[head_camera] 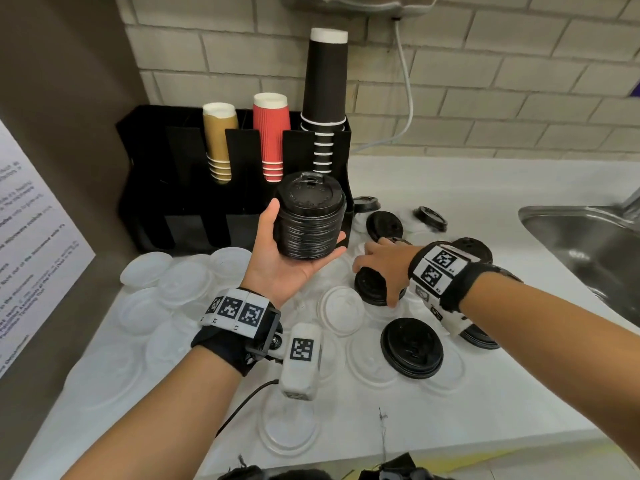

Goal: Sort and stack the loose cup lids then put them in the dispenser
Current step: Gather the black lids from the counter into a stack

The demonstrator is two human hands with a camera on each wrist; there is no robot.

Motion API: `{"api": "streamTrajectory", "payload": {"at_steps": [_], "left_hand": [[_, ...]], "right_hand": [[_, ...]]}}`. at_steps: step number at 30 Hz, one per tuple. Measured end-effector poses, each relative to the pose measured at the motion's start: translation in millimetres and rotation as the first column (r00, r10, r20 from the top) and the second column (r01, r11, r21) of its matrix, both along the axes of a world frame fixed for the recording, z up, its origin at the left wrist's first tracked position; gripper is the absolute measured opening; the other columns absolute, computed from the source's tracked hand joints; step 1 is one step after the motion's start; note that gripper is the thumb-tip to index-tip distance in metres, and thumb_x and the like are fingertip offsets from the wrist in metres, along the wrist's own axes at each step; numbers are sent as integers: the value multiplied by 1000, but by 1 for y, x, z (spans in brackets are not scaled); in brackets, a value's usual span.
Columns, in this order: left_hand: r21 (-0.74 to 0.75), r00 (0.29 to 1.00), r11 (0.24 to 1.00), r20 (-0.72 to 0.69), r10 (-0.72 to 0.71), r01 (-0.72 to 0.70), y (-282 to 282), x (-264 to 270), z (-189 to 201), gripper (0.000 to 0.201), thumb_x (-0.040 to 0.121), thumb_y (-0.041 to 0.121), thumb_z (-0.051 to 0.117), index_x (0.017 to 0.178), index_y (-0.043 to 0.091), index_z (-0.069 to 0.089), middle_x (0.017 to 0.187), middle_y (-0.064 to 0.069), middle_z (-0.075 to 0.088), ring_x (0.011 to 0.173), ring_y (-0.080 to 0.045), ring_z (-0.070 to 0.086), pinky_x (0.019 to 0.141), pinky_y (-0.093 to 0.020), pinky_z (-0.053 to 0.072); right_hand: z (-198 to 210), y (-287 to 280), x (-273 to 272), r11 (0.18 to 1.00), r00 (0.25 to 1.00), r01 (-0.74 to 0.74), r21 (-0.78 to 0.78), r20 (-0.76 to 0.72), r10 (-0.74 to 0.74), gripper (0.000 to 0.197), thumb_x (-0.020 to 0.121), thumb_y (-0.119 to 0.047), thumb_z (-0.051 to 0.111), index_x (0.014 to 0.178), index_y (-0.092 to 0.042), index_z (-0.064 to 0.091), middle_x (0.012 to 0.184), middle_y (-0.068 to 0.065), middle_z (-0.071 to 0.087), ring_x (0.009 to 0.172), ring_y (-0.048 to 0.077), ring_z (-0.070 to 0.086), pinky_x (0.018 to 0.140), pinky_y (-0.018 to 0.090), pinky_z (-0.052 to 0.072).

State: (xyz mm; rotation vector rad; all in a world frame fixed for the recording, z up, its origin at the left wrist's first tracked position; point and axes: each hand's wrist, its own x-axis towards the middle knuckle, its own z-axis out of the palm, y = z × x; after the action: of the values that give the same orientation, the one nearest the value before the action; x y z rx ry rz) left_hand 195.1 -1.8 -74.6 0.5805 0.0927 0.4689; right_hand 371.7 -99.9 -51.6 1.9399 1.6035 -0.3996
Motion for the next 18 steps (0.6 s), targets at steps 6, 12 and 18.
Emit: {"api": "streamTrajectory", "payload": {"at_steps": [6,12,18], "left_hand": [[-3,1000,1000,-13,-3,3,2,2,0,60,70,59,65,108,13,76,126,-22,63,121,-44,55,95,-55,51],[11,999,999,-19,-38,38,-3,9,2,58,67,54,71,109,14,76,127,-21,63,119,-42,58,93,-53,52],[52,994,996,-89,-63,68,-20,17,1,51,72,55,65,105,17,77,125,-18,65,124,-39,55,92,-51,53]], "right_hand": [[25,-6,18,950,922,255,181,-340,-184,69,69,-31,78,125,-35,37,121,3,38,112,26,43,93,45,47],[70,-20,33,582,547,691,429,-837,-32,45,84,-21,68,120,-35,46,108,5,57,94,21,61,75,27,52],[98,-22,0,633,563,514,579,-785,260,60,78,-20,77,130,-33,51,117,7,55,105,19,57,88,24,50]]}}
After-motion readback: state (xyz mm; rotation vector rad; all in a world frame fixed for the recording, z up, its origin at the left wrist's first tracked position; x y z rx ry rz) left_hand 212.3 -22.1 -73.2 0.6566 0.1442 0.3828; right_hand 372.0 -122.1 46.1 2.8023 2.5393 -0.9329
